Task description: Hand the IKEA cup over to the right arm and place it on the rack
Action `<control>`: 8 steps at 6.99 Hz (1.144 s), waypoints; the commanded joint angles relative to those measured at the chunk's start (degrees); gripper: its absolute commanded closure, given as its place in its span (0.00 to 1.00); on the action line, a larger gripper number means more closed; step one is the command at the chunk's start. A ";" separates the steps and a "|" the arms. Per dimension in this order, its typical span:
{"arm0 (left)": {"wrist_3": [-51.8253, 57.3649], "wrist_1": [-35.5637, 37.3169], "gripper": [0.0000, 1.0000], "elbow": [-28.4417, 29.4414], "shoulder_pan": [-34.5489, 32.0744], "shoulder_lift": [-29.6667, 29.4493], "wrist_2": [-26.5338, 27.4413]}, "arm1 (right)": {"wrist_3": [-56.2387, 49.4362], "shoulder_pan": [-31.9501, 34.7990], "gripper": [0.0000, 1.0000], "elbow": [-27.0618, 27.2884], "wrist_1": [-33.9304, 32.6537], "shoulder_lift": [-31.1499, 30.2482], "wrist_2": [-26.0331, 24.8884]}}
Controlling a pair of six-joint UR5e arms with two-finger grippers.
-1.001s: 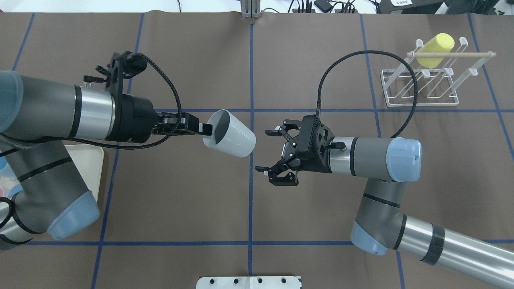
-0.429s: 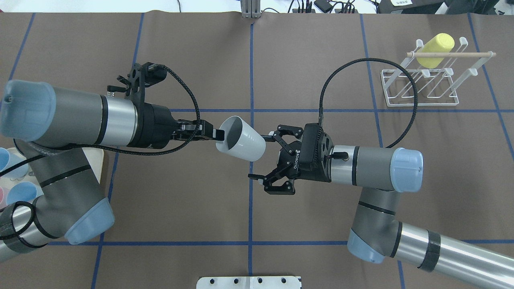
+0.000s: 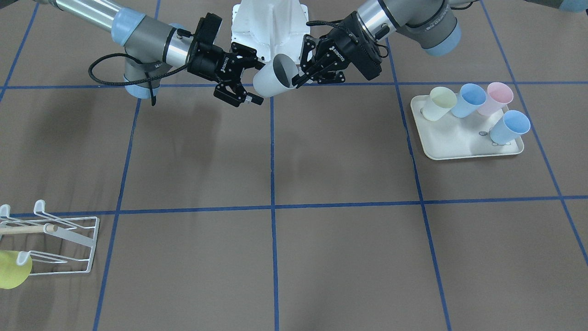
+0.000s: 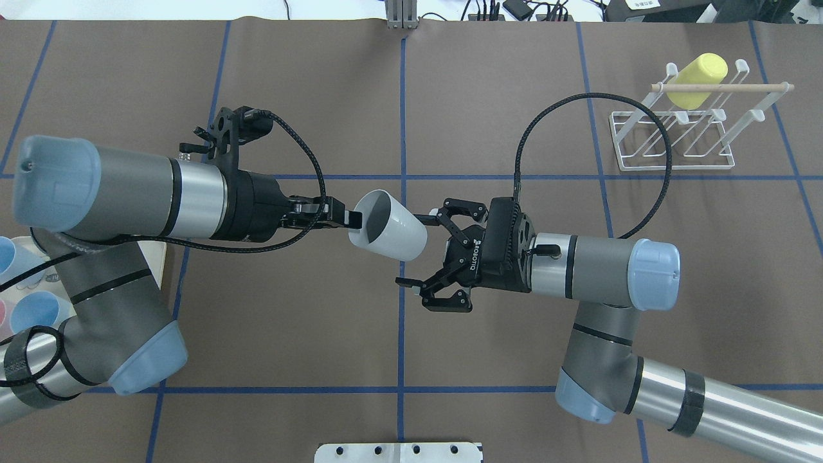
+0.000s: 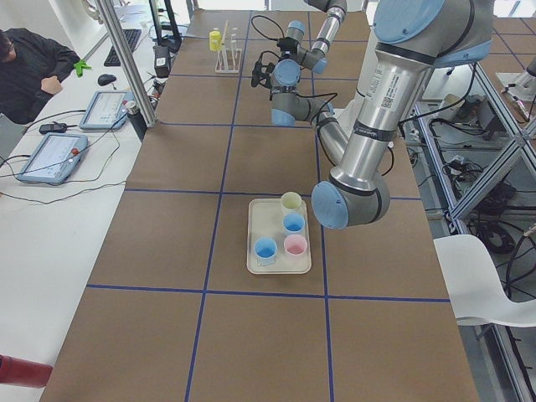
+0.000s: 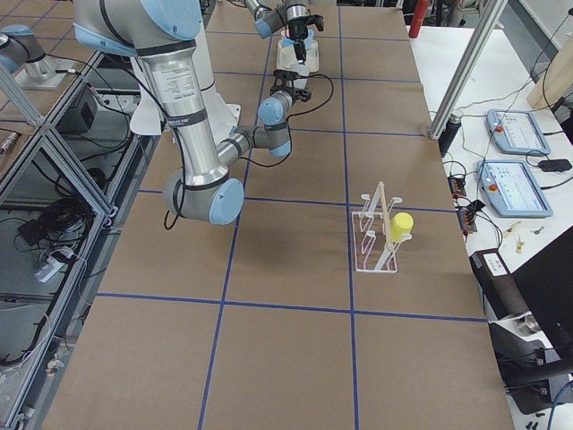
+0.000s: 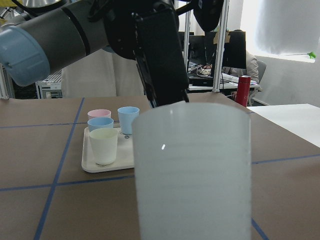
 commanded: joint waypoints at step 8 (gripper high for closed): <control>0.00 -0.24 1.00 -0.05 0.64 0.12 -0.05 | 0.26 -0.30 0.38 -0.08 0.84 0.00 -1.07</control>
